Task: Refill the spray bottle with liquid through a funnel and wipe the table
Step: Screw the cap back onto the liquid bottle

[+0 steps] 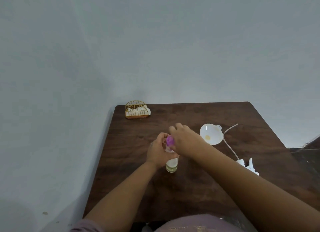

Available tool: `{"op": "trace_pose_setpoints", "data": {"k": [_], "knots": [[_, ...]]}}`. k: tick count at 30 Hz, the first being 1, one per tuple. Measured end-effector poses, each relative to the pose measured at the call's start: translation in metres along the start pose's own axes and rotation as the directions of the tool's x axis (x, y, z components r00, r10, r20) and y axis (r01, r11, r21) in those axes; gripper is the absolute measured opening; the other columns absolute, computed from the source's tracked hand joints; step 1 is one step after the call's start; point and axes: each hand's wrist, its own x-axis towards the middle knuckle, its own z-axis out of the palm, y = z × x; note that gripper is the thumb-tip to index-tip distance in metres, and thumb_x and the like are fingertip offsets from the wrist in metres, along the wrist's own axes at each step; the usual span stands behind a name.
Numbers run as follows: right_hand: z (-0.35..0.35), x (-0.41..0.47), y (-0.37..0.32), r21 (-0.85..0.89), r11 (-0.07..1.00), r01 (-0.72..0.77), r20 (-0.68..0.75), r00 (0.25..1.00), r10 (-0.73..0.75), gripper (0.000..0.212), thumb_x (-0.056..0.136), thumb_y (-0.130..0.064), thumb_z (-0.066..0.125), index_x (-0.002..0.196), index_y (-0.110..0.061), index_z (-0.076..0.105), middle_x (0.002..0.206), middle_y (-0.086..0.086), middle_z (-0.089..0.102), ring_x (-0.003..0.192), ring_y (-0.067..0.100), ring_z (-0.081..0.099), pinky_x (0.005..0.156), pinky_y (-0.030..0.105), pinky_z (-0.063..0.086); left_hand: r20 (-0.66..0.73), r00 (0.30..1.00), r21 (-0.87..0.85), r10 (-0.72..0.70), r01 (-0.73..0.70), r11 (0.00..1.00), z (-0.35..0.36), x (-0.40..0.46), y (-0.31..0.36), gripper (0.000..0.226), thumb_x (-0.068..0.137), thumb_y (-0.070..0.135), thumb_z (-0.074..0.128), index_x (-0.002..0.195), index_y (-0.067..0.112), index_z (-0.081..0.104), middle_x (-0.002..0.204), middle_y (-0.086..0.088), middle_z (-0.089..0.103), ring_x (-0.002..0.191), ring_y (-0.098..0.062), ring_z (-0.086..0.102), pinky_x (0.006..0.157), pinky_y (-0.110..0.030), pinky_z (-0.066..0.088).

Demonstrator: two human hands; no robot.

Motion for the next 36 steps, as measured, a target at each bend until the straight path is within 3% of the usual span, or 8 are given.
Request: {"op": "trace_pose_setpoints", "data": {"k": [3,7,9,14,21,24,27,36], "knots": [[0.012,-0.001,-0.005,0.067,0.998,-0.012,0.05,0.999,0.009,0.04,0.094,-0.033,0.055,0.127,-0.013,0.046,0.116,0.007,0.051,0.105,0.023,0.055,0.085,0.032,0.048,0.005,1.0,0.022,0.024,-0.024,0.999,0.002,-0.002,0.0,0.053,0.06,0.028,0.087,0.102,0.029,0.055,0.093,0.014,0.067,0.088,-0.003,0.064,0.076,-0.034,0.057],[0.013,-0.006,-0.004,0.049,0.987,-0.155,-0.076,0.985,0.158,0.052,0.095,-0.055,0.037,0.069,-0.013,0.055,0.065,-0.001,0.052,0.067,0.014,0.054,0.064,0.027,0.042,0.036,0.997,0.024,0.062,-0.063,0.998,0.002,-0.001,-0.004,0.048,0.058,0.034,0.088,0.096,0.026,0.06,0.089,0.013,0.068,0.08,-0.004,0.065,0.066,-0.031,0.055],[0.008,-0.007,0.0,0.033,0.981,-0.19,-0.066,0.979,0.192,0.057,0.094,-0.058,0.033,0.06,-0.016,0.05,0.062,-0.001,0.052,0.065,0.014,0.054,0.063,0.028,0.044,0.036,0.998,-0.009,0.047,-0.046,0.999,0.001,0.0,-0.006,0.048,0.056,0.035,0.088,0.095,0.03,0.06,0.093,0.013,0.069,0.086,-0.004,0.066,0.072,-0.031,0.056],[0.017,-0.005,0.006,-0.046,0.998,0.038,-0.12,0.992,-0.043,0.049,0.093,-0.059,0.04,0.114,-0.016,0.047,0.1,0.004,0.053,0.087,0.022,0.059,0.063,0.029,0.04,0.103,0.994,-0.058,-0.039,0.045,0.997,0.004,0.004,-0.006,0.053,0.065,0.006,0.086,0.113,0.013,0.063,0.104,0.003,0.068,0.093,-0.009,0.065,0.075,-0.018,0.05],[0.04,0.007,0.001,-0.119,0.993,-0.004,-0.224,0.974,-0.023,0.035,0.098,-0.049,0.03,0.095,-0.017,0.042,0.068,-0.001,0.045,0.047,0.012,0.038,0.042,0.023,0.027,0.097,0.99,0.024,-0.103,0.101,0.995,0.009,0.007,-0.018,0.06,0.056,0.031,0.081,0.112,0.022,0.063,0.107,-0.003,0.07,0.101,-0.023,0.067,0.086,-0.042,0.057],[0.041,0.006,-0.003,-0.037,0.995,-0.087,-0.237,0.969,0.076,0.029,0.098,-0.044,0.032,0.087,-0.017,0.035,0.063,-0.002,0.039,0.047,0.013,0.032,0.043,0.025,0.019,0.078,0.996,0.121,-0.046,0.037,0.992,0.011,0.007,-0.012,0.026,0.062,0.039,0.066,0.086,0.028,0.062,0.09,0.001,0.071,0.091,-0.021,0.066,0.074,-0.041,0.057],[0.041,0.007,-0.007,0.023,0.989,-0.148,-0.246,0.958,0.149,0.031,0.098,-0.043,0.033,0.084,-0.016,0.036,0.057,-0.004,0.035,0.047,0.01,0.03,0.043,0.026,0.018,0.032,0.999,0.162,-0.021,0.016,0.987,0.011,0.004,-0.002,0.014,0.075,0.025,0.069,0.089,0.021,0.065,0.089,0.003,0.069,0.091,-0.019,0.064,0.072,-0.036,0.055],[0.036,0.009,-0.002,0.14,0.984,-0.11,-0.114,0.985,0.127,0.039,0.095,-0.056,0.036,0.106,-0.02,0.043,0.074,-0.004,0.051,0.071,0.015,0.056,0.06,0.024,0.043,0.07,0.997,0.213,0.031,-0.045,0.976,0.017,0.003,-0.001,0.036,0.082,0.022,0.074,0.115,0.017,0.061,0.11,0.001,0.067,0.105,-0.016,0.062,0.091,-0.032,0.053]]}}
